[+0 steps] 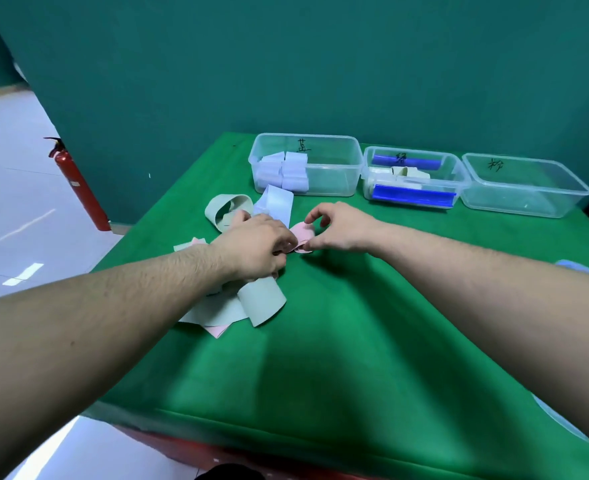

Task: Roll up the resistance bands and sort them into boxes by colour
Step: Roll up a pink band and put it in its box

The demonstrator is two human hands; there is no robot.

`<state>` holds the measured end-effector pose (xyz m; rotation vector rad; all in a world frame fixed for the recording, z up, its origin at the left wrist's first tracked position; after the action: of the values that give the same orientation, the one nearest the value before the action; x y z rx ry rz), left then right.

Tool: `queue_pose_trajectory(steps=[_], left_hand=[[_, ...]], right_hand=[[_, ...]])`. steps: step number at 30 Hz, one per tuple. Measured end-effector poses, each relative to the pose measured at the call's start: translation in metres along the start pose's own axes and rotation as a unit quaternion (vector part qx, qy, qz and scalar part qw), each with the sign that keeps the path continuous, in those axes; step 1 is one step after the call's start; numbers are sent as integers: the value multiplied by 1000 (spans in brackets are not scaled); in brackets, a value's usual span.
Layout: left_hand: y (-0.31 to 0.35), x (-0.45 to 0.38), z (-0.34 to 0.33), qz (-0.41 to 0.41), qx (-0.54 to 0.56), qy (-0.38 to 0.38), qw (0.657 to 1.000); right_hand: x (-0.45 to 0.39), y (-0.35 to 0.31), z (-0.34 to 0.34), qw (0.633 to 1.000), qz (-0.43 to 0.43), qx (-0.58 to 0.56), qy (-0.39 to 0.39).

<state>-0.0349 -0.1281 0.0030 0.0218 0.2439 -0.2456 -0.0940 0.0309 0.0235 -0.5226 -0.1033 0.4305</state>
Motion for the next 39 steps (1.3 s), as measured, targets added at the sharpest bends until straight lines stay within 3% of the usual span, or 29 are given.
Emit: queue_pose_trajectory(steps=[10, 16, 24, 30, 39], left_hand=[[5, -7, -1, 37, 55, 62, 996], [29, -7, 10, 52, 97, 88, 990], [88, 7, 35, 43, 195, 113, 973], [145, 25, 54, 15, 297, 164, 941], [199, 58, 62, 134, 402, 165, 890]], right_hand=[[-4, 7, -22, 995, -13, -92, 38], [20, 14, 1, 974, -39, -212, 65], [77, 36, 39, 955, -63, -272, 98], [129, 39, 69, 956, -62, -276, 79], [201, 47, 84, 963, -82, -256, 35]])
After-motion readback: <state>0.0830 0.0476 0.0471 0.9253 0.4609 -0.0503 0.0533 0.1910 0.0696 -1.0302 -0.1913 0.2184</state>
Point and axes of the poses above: each hand's wrist, its own x-axis away from the middle knuckle, its own z-axis out of the back of the hand, y = z × x, the point moved 3 cm from there along -x, towards the middle knuckle, and after that the axes turned 10 degrees about y, right-handed, at the moved point
